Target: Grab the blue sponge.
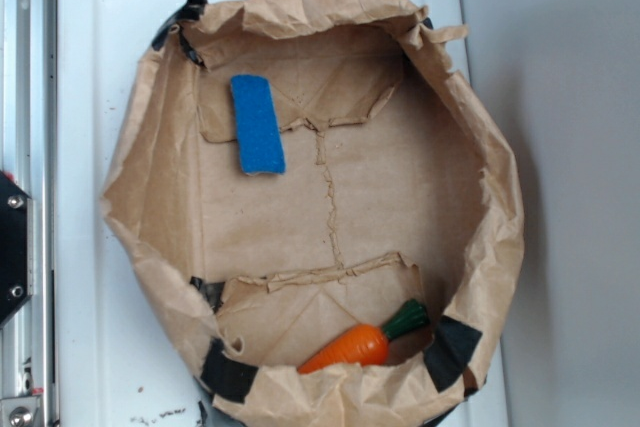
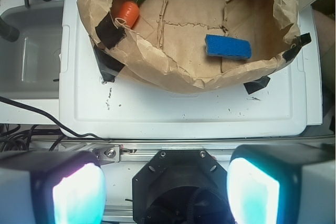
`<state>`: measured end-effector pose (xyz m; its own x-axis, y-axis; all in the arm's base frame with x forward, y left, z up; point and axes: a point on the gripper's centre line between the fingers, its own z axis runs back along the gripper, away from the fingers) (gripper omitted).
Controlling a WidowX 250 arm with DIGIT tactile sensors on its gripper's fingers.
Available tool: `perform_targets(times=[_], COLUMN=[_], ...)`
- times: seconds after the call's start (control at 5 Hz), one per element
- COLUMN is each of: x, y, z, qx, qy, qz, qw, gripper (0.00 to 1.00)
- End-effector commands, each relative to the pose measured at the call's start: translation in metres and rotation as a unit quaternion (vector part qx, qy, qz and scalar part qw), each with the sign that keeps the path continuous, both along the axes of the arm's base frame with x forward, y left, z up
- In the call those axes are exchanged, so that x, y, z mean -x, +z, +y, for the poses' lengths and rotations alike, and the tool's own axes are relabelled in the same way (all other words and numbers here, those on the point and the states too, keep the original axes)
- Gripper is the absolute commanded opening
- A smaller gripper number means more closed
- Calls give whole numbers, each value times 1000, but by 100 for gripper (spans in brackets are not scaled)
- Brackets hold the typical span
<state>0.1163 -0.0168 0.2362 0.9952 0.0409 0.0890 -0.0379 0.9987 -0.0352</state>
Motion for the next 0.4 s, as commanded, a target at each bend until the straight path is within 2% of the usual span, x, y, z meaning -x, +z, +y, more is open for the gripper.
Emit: perform_targets(times=[0.0, 0.2], x=[0, -7], y=[0, 1], z=[0, -3], qx=[0, -22], qy=[0, -21], qz=[0, -46], qw=[1000, 998], gripper=[100, 100])
